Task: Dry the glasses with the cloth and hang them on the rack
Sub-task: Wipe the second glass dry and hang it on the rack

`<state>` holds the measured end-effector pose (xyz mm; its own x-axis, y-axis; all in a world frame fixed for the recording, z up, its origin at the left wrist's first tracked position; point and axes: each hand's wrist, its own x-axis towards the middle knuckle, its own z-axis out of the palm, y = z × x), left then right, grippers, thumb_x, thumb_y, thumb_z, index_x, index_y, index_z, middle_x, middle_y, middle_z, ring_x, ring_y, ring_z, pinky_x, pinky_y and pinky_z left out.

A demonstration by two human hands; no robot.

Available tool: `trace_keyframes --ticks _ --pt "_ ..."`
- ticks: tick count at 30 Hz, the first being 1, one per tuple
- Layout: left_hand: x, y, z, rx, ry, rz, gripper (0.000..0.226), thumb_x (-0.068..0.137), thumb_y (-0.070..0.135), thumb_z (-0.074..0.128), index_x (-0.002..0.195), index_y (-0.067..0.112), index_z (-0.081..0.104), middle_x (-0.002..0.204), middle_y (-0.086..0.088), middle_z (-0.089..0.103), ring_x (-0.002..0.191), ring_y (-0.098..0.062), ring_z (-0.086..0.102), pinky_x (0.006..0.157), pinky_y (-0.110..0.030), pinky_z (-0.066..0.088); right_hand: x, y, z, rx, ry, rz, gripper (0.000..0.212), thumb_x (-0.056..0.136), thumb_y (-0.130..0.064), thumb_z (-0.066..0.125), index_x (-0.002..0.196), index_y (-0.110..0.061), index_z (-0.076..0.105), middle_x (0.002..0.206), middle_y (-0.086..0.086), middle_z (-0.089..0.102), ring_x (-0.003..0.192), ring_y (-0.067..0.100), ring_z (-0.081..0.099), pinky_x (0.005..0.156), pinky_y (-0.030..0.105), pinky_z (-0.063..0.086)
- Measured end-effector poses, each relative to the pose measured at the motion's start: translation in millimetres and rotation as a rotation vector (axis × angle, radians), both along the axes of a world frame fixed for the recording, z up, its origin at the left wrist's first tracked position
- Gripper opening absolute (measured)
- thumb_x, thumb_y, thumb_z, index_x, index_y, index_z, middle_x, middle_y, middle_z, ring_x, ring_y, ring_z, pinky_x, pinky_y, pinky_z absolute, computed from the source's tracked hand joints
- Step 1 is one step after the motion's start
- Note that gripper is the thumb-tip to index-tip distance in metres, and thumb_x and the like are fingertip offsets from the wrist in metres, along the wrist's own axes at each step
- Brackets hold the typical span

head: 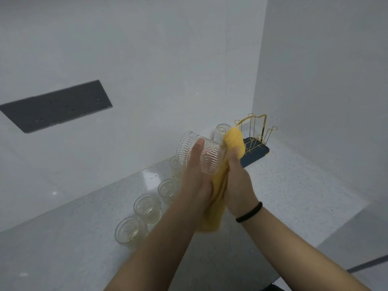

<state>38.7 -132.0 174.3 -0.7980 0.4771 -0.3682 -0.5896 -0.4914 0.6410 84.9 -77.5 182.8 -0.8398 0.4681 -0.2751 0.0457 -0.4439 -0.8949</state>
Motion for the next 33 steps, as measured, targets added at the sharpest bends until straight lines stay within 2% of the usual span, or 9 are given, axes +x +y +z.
trace_keyframes --ticks 3,7,11,15,18,19,22,28,33 --pt "4 5 3 -0.023 0.048 0.022 0.045 0.093 0.040 0.060 0.118 0.003 0.063 0.120 -0.014 0.068 0.106 -0.026 0.067 0.099 -0.042 0.050 -10 19 -1 -0.201 -0.010 -0.057 0.055 0.097 -0.051 0.030 0.096 -0.012 0.069 0.082 0.003 0.075 0.085 0.019 0.069 0.080 0.035 0.055" --pt "-9 3 -12 -0.152 0.264 0.154 0.019 0.086 0.022 0.073 0.098 0.017 0.060 0.089 -0.005 0.075 0.084 -0.023 0.072 0.086 -0.046 0.057 -8 12 -12 -0.421 0.007 0.030 0.045 0.099 -0.042 0.034 0.114 -0.009 0.061 0.110 0.011 0.068 0.100 0.025 0.064 0.091 0.037 0.050" --pt "-16 0 -15 -0.223 0.429 0.131 0.065 0.066 0.033 0.082 0.121 0.015 0.053 0.118 -0.018 0.064 0.107 -0.035 0.066 0.094 -0.057 0.053 -4 12 -15 -0.452 0.068 0.022 0.042 0.099 -0.034 0.039 0.124 -0.006 0.056 0.120 0.013 0.064 0.107 0.027 0.062 0.088 0.036 0.051" --pt "-9 6 -20 -0.171 0.291 0.117 0.086 0.061 0.040 0.089 0.135 0.021 0.049 0.124 -0.006 0.067 0.114 -0.027 0.065 0.100 -0.051 0.050 -7 28 -7 -0.477 0.123 0.011 0.055 0.098 -0.047 0.031 0.107 -0.005 0.065 0.105 0.016 0.072 0.098 0.027 0.068 0.085 0.040 0.052" --pt "-11 8 -19 -0.125 0.232 0.116 0.032 0.079 0.031 0.077 0.106 0.020 0.064 0.105 -0.005 0.073 0.105 -0.028 0.068 0.101 -0.052 0.049 -7 20 -4 -0.421 0.097 0.007 0.059 0.096 -0.052 0.031 0.114 -0.006 0.063 0.114 0.015 0.069 0.109 0.029 0.063 0.098 0.045 0.046" --pt "-13 6 -18 -0.151 0.198 0.125 0.032 0.080 0.033 0.077 0.106 0.021 0.062 0.105 -0.006 0.072 0.106 -0.029 0.068 0.101 -0.053 0.049 -6 13 -8 -0.399 0.094 -0.004 0.057 0.096 -0.050 0.034 0.121 -0.006 0.059 0.121 0.015 0.065 0.114 0.029 0.060 0.104 0.046 0.042" --pt "-12 -1 -17 -0.183 0.092 -0.032 0.086 0.061 0.058 0.083 0.130 0.013 0.058 0.122 -0.015 0.068 0.113 -0.035 0.066 0.100 -0.053 0.050 -4 2 -3 -0.277 0.038 -0.036 0.054 0.095 -0.049 0.037 0.129 -0.009 0.050 0.122 0.010 0.061 0.114 0.025 0.057 0.106 0.042 0.040" --pt "-5 1 -9 -0.063 0.108 0.008 0.063 0.075 0.043 0.071 0.126 0.007 0.060 0.125 -0.018 0.065 0.111 -0.031 0.065 0.091 -0.044 0.054 -14 21 4 -0.082 -0.143 -0.100 0.058 0.094 -0.056 0.033 0.112 -0.010 0.062 0.091 0.005 0.068 0.088 0.020 0.063 0.084 0.037 0.052" --pt "-16 -2 -8 -0.106 0.078 0.003 0.100 0.043 0.061 0.089 0.128 0.016 0.061 0.127 -0.013 0.067 0.112 -0.031 0.066 0.100 -0.053 0.050 2 -11 2 -0.090 -0.110 0.038 0.060 0.096 -0.054 0.023 0.134 -0.014 0.045 0.128 0.007 0.056 0.121 0.027 0.051 0.107 0.043 0.039"
